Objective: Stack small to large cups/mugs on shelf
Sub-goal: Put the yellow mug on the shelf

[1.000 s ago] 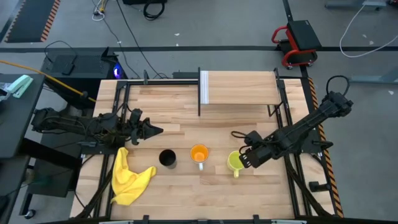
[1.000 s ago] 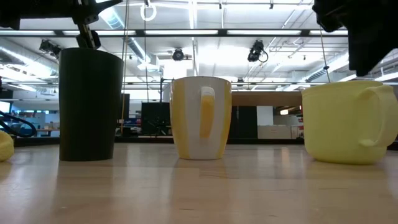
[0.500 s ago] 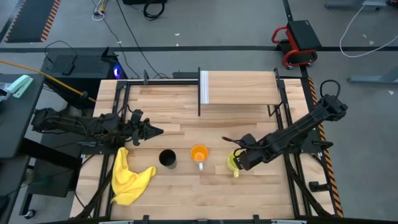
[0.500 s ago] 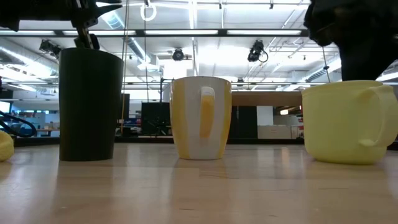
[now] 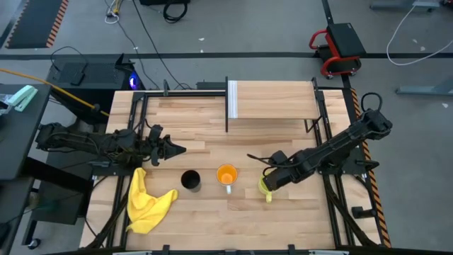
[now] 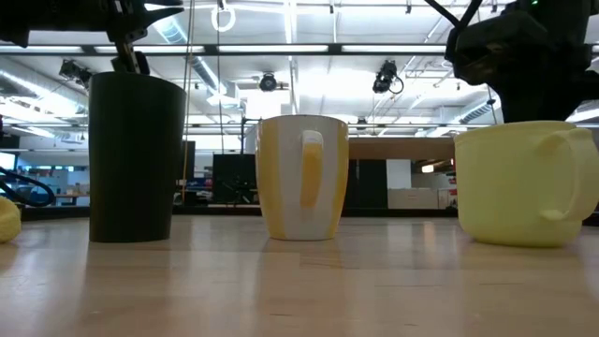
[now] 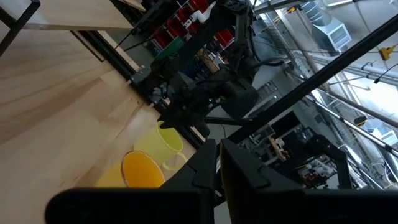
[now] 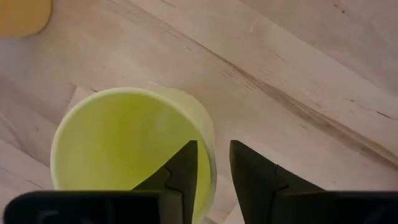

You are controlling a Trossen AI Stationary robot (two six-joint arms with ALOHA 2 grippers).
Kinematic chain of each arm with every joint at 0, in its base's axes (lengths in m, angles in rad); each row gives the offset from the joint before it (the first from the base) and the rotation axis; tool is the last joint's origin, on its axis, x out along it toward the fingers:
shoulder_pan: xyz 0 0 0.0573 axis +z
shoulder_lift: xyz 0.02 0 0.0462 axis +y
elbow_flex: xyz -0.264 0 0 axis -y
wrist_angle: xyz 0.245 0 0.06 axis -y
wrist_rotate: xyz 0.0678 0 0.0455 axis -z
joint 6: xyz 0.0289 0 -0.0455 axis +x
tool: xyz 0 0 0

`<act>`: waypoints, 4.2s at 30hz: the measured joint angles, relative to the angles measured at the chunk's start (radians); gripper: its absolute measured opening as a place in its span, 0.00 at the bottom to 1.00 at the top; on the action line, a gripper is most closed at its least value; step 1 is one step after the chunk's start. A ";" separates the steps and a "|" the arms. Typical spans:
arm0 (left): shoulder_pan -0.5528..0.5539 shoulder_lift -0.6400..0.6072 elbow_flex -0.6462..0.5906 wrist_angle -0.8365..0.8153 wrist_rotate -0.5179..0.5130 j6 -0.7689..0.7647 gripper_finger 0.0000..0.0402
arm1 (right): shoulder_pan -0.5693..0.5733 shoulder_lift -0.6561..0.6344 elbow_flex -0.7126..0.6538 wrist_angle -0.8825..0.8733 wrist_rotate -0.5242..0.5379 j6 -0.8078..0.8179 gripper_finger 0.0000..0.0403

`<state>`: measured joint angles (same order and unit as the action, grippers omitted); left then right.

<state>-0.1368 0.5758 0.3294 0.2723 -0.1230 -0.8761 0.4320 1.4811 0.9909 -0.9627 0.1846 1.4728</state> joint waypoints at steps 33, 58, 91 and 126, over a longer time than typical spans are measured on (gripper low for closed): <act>0.000 0.000 0.000 -0.002 -0.008 0.000 0.08 | -0.150 -0.076 0.378 -0.477 -0.050 -0.315 0.01; 0.000 0.001 0.000 -0.015 -0.008 -0.002 0.04 | -1.056 -0.184 0.641 -0.609 -0.013 -1.011 0.01; 0.000 0.001 0.000 -0.018 -0.015 0.038 0.05 | -1.413 -0.068 0.640 -0.608 -0.113 -1.330 0.01; 0.000 0.001 0.000 -0.019 -0.015 0.052 0.04 | -1.411 -0.069 0.591 -0.608 -0.077 -1.179 0.07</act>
<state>-0.1371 0.5770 0.3290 0.2531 -0.1383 -0.8237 -0.9787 1.4124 1.5814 -1.5711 0.1078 0.2938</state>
